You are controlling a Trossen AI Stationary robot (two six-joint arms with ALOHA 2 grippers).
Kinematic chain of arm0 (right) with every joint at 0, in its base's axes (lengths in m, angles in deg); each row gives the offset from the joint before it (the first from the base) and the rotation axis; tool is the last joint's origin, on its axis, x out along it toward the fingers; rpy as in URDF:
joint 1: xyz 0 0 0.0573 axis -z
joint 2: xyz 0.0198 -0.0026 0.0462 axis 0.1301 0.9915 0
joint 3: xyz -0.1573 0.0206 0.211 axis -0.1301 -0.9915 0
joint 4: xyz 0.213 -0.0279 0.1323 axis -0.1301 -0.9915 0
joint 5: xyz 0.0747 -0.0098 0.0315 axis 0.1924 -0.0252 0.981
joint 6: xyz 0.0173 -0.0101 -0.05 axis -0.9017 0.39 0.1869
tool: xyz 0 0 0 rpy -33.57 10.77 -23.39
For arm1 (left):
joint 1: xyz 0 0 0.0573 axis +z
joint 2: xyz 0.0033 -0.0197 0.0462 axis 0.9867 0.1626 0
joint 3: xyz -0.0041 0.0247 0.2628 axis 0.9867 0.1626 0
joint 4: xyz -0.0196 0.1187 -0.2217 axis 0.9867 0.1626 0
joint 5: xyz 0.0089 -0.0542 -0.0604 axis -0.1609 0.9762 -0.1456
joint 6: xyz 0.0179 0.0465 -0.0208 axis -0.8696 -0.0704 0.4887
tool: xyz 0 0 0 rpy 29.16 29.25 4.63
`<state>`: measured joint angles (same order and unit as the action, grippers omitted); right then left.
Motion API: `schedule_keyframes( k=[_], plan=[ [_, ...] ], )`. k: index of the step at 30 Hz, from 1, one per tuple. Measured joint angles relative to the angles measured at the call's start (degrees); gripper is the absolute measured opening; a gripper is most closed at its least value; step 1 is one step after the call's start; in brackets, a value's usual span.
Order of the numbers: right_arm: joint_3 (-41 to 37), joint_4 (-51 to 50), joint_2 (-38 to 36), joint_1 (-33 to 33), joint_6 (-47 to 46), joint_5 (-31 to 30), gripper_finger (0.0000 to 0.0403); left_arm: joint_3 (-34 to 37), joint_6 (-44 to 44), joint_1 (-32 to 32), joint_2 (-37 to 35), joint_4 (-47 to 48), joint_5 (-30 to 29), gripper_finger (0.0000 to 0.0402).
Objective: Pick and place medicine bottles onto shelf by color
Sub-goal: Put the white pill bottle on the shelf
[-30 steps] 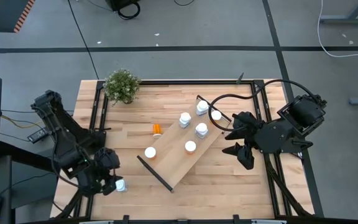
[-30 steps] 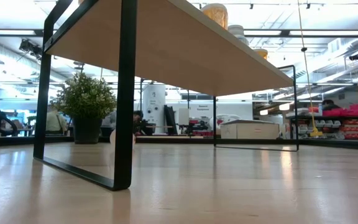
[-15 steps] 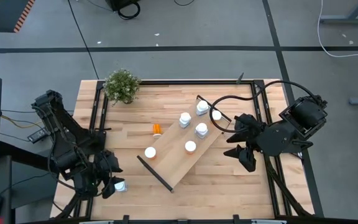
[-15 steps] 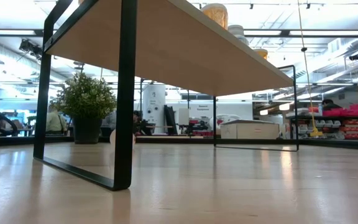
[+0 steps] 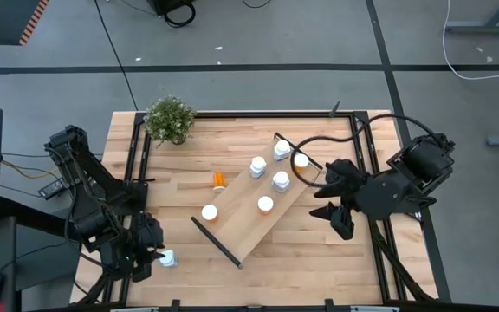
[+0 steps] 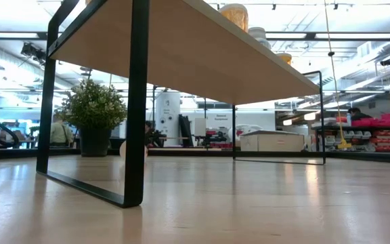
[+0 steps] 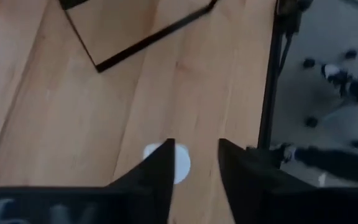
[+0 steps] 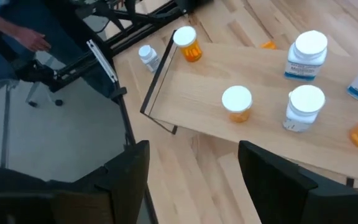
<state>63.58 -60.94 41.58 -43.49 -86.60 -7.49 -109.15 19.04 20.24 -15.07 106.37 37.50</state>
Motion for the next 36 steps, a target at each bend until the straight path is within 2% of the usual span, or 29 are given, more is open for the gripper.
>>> schedule_keyframes(
  k=[5,6,11,14,18,21,26,32,34,36],
  plan=[
    [-0.67,0.01,1.08,-0.15,1.56,-0.2,0.0252,0.0,-1.99,0.0,0.0,-0.64,1.82,0.0021],
    [-1.04,0.08,1.09,-0.13,1.18,-0.37,0.0252,0.0,-2.04,0.0,0.0,-1.07,2.06,0.0012],
    [-2.68,-0.02,1.07,-0.25,-1.26,-0.52,0.0252,0.0,-1.95,0.0,0.02,-2.1,2.19,0.0004],
    [-3.7,-0.02,1.05,-0.52,-1.22,-0.65,0.0253,0.0,-1.7,0.0,0.02,-2.4,2.18,0.0016],
    [-5.17,0.0,1.05,-0.52,-3.8,-3.62,0.0253,0.0,1.23,-0.02,0.11,-1.87,1.73,0.0058],
    [-6.14,-0.01,1.05,-0.45,-6.36,-5.58,0.0253,0.0,-0.96,-0.52,1.01,-1.96,1.5,0.0104],
    [-8.82,0.02,1.05,-0.56,-9.14,-5.31,0.0253,-0.02,-6.04,-0.54,4.42,-1.93,2.44,0.0212],
    [-12.59,-0.02,1.05,-0.57,-13.94,-2.1,0.0253,0.0,-4.93,-0.53,7.78,-2.37,3.27,0.0351],
    [-13.81,-0.02,1.05,-0.91,-14.05,-0.55,0.0253,0.0,-4.64,0.05,8.52,-2.04,3.6,0.0381],
    [-15.14,0.0,1.05,-1.04,-12.02,-0.97,0.0253,0.0,-3.1,1.12,9.56,-1.19,5.35,0.0395]
  ],
)
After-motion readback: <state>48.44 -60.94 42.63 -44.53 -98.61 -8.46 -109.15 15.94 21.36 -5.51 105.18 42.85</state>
